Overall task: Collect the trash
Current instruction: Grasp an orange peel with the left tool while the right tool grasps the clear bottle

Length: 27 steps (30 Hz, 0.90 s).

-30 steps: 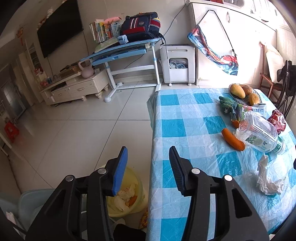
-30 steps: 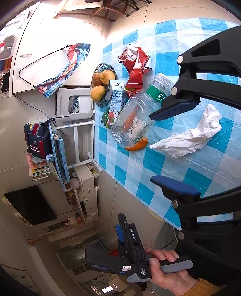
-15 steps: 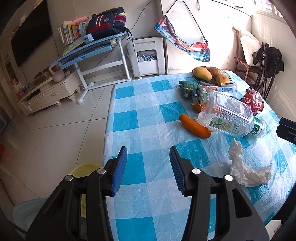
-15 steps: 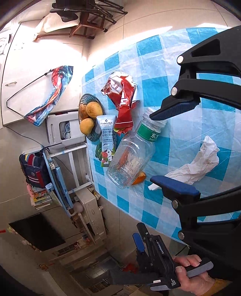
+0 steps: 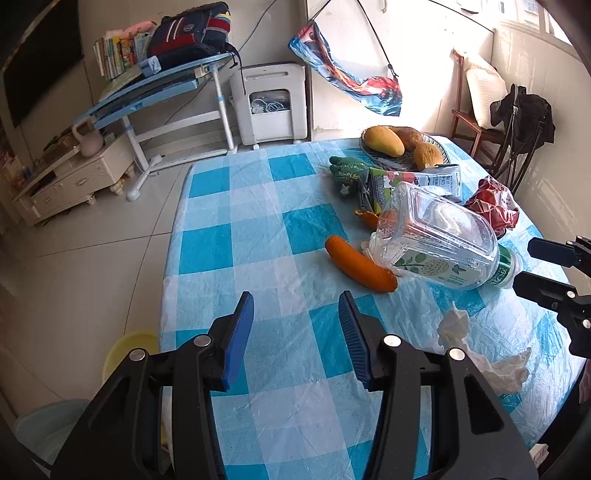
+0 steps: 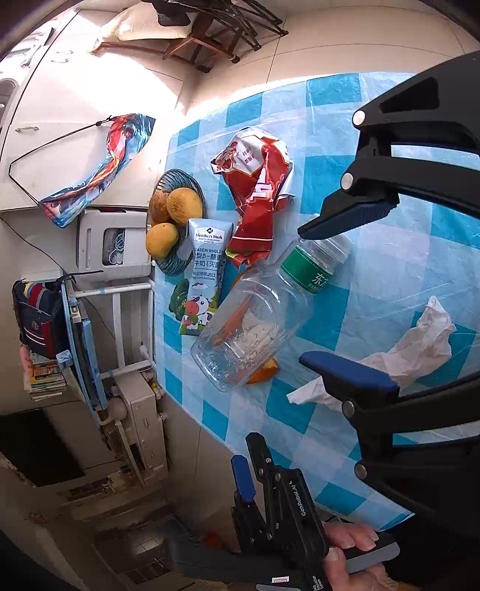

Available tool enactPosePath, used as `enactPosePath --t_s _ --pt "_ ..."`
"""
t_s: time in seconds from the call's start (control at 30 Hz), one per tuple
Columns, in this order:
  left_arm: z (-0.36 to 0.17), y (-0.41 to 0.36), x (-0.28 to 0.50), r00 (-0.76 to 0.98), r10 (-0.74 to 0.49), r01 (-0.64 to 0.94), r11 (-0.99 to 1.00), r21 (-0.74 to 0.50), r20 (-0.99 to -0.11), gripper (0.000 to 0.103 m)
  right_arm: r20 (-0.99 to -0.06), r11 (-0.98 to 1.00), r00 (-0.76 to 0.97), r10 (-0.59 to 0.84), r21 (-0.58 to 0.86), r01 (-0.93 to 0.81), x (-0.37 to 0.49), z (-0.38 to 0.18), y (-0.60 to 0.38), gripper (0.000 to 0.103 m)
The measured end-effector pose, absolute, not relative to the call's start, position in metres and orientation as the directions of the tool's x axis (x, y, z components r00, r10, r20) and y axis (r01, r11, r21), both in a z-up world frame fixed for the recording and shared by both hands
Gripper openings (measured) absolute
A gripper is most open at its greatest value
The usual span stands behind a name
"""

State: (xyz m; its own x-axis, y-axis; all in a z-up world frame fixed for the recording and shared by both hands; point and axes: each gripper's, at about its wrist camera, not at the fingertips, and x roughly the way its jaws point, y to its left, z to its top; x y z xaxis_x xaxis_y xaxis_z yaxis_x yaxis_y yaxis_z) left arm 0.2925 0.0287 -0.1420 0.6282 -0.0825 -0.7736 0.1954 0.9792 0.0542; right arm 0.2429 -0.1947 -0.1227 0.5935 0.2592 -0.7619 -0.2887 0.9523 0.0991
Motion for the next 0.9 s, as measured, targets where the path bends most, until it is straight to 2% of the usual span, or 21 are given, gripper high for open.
enactPosePath --t_s 0.1,0.2,0.3,0.4,0.47,0.7,0.83,0.9 --pt "-0.142 0.034 0.298 0.624 -0.090 0.175 0.984 0.026 -0.776 0.046 -0.789 0.936 0.555 0.263 0.068 -0.346 0.262 -0.132 -0.183 0.061" --pt "-0.144 0.037 0.304 0.616 -0.093 0.166 0.986 0.014 -0.782 0.046 -0.791 0.909 0.536 0.296 0.060 -0.413 0.276 -0.137 -0.170 0.068" --pt "-0.146 0.039 0.312 0.606 -0.094 0.157 0.988 0.004 -0.790 0.046 -0.792 0.889 0.525 0.311 0.048 -0.455 0.284 -0.141 -0.162 0.069" --pt "-0.148 0.039 0.322 0.597 -0.099 0.147 0.989 -0.013 -0.796 0.046 -0.793 0.882 0.524 0.312 0.036 -0.470 0.281 -0.139 -0.163 0.059" --pt "-0.150 0.037 0.327 0.593 -0.107 0.147 0.989 -0.023 -0.798 0.046 -0.802 0.878 0.506 0.319 0.049 -0.476 0.274 -0.137 -0.169 0.056" --pt "-0.160 0.017 0.335 0.570 -0.108 0.184 0.983 -0.001 -0.815 0.046 -0.838 0.909 0.442 0.321 0.141 -0.393 0.235 -0.134 -0.206 0.055" --pt "-0.168 0.000 0.338 0.557 -0.104 0.215 0.976 0.022 -0.824 0.046 -0.820 0.911 0.449 0.356 0.196 -0.363 0.221 -0.136 -0.214 0.056" --pt "-0.173 -0.008 0.338 0.557 -0.093 0.224 0.974 0.041 -0.825 0.046 -0.806 0.908 0.467 0.362 0.193 -0.371 0.224 -0.135 -0.209 0.066"
